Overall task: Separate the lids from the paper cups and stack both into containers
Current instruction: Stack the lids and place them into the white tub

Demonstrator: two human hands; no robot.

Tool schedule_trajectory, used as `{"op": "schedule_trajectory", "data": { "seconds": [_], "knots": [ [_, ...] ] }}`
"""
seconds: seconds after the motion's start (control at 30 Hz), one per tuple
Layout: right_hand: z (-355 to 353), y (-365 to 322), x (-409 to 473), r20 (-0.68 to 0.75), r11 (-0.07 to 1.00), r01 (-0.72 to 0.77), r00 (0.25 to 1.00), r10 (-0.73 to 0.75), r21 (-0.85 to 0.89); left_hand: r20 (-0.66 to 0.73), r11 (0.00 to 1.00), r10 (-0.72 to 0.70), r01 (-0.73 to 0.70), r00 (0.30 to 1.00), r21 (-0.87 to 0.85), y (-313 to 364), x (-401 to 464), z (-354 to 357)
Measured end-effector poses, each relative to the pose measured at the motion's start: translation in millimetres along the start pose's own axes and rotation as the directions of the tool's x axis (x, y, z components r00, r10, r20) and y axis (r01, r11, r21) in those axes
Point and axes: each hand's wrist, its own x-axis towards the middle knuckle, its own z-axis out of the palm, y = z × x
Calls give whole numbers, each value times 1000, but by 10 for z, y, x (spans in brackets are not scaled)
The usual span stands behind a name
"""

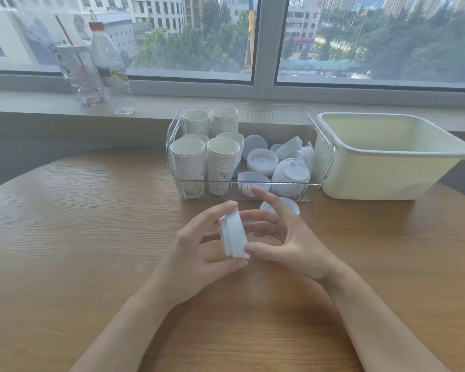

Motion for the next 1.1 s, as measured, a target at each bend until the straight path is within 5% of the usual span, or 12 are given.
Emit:
{"op": "schedule_trajectory", "data": {
  "seconds": [0.3,0.4,0.5,0.63,0.8,1.0,1.1],
  "knots": [
    [-36,40,15,-19,1000,-12,1000,12,26,-17,1000,8,-7,1000,24,0,44,98],
    [-134,17,19,-241,980,47,966,-94,-193,-60,999,-6,9,998,48,-6,166,135],
    [-297,128,40,-464,904,-50,869,-171,-425,-74,995,-48,54,996,82,-59,289,165],
    [-315,318,78,-451,795,-229,890,-62,-561,-61,991,-132,131,989,-18,-152,315,268],
    [-301,352,93,-440,721,-271,897,-52,-638,-82,985,-166,162,983,-58,-205,295,265],
    [-322,207,59,-434,964,-177,898,76,-197,-62,982,-174,169,983,-85,-197,309,241],
    [-301,173,65,-340,994,-96,934,108,50,-70,977,-172,161,983,-141,-196,329,208]
  ]
}}
